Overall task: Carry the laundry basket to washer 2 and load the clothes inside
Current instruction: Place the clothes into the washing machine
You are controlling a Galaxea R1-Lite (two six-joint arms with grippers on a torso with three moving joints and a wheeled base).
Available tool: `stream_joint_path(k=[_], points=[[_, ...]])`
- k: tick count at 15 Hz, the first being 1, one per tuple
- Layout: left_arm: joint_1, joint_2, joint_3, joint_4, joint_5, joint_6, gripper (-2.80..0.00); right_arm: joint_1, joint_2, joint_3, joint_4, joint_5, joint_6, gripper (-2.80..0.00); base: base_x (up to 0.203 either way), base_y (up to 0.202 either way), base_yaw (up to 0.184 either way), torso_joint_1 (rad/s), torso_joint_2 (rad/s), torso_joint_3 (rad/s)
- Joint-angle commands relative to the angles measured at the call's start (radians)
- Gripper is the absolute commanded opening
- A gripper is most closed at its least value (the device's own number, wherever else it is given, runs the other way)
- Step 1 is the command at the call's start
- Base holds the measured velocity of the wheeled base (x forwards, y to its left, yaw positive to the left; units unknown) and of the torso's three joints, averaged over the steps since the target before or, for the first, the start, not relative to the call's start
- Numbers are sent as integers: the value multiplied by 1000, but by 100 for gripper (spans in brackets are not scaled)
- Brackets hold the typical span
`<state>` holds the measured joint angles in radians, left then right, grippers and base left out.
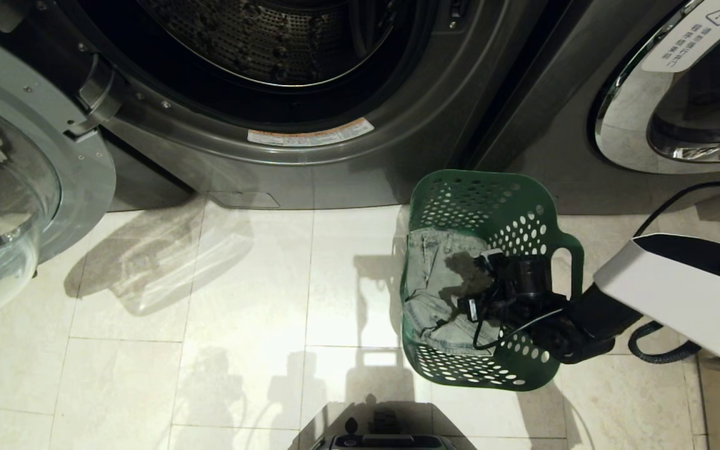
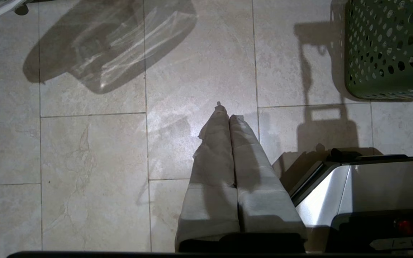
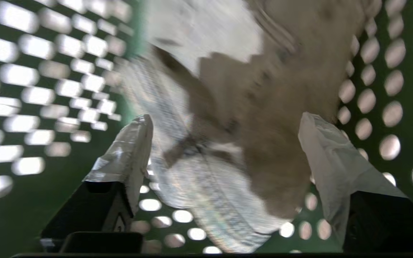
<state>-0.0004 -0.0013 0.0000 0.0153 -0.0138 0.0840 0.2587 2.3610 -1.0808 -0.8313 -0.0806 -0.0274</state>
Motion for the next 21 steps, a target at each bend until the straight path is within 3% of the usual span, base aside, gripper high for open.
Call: stream_joint_path(k=[1, 8, 15, 21], points=[[0, 0, 2, 0, 0, 0, -280, -14, 55, -14, 3, -9, 0, 0, 0, 0, 0, 0, 0, 0], [-1, 0, 2, 0, 0, 0, -280, -47, 29, -14, 214, -1, 0, 0, 0, 0, 0, 0, 0, 0], [0, 0, 2, 0, 0, 0, -280, -23, 21, -2, 233, 23, 2, 0, 0, 0, 0, 0, 0, 0], [0, 0, 2, 0, 0, 0, -280, 33, 83, -2, 221, -15, 1, 0, 0, 0, 0, 0, 0, 0]])
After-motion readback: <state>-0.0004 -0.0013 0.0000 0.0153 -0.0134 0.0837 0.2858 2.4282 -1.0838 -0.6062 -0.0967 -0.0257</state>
